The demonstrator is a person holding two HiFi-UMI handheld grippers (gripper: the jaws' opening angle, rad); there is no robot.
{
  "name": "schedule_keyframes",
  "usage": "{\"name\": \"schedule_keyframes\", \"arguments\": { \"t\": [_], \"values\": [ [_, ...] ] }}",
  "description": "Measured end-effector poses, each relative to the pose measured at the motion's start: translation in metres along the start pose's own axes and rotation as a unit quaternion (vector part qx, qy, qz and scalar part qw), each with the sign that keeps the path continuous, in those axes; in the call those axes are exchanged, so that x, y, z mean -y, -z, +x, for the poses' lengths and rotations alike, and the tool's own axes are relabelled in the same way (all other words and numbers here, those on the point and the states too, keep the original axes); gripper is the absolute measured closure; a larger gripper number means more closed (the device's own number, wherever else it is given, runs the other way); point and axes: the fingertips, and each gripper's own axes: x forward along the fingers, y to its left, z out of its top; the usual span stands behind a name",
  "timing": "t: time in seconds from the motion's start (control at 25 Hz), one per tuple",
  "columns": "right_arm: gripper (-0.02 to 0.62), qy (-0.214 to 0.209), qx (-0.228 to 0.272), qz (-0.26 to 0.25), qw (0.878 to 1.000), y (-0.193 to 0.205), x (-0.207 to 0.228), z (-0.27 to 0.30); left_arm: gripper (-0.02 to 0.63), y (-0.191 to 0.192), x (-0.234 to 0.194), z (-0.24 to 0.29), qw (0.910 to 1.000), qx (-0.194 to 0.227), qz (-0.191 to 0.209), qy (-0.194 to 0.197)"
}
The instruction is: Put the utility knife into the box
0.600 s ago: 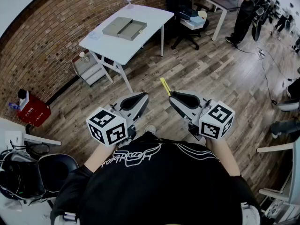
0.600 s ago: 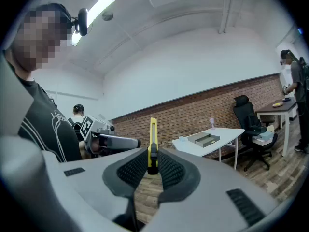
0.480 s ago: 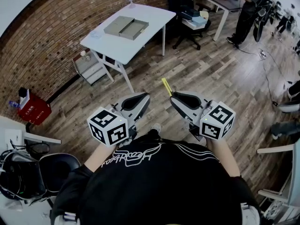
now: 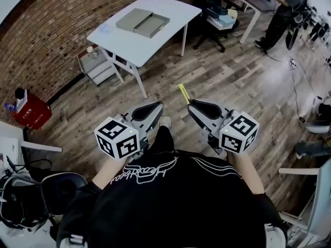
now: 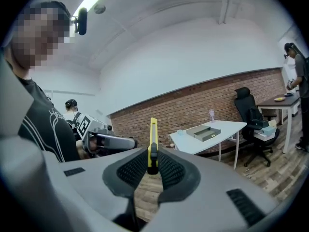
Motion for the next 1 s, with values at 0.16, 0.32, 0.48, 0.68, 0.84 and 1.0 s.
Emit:
{"name": "schedule_keyframes", "arguments": {
  "t": [0.16, 0.32, 0.48, 0.68, 0.84, 1.0],
  "values": [
    [0.528, 0.001, -0.011, 0.012, 1.0, 0.001, 0.027, 0.027, 0.575, -0.002, -0.035, 0.016, 0.9999, -0.01, -0.012, -0.005],
    [0.528, 0.003, -0.02, 0.023, 1.0, -0.005, 0.062, 0.059, 0.575, -0.011, -0.077, 0.041, 0.9995, -0.016, -0.025, -0.003],
    [0.527, 0.008, -0.038, 0.043, 0.998, -0.006, 0.105, 0.095, 0.575, -0.017, -0.132, 0.071, 0.9983, -0.029, -0.051, -0.006],
    [0.528, 0.004, -0.066, 0.057, 0.996, -0.015, 0.165, 0.157, 0.575, -0.037, -0.209, 0.108, 0.9967, -0.033, -0.072, -0.016],
    [0.528, -0.013, -0.095, 0.064, 0.993, -0.023, 0.198, 0.206, 0.575, -0.043, -0.265, 0.123, 0.994, -0.042, -0.096, -0.031],
    [0.528, -0.026, -0.131, 0.058, 0.989, -0.028, 0.22, 0.251, 0.575, -0.052, -0.314, 0.131, 0.9919, -0.046, -0.111, -0.041]
  ]
}}
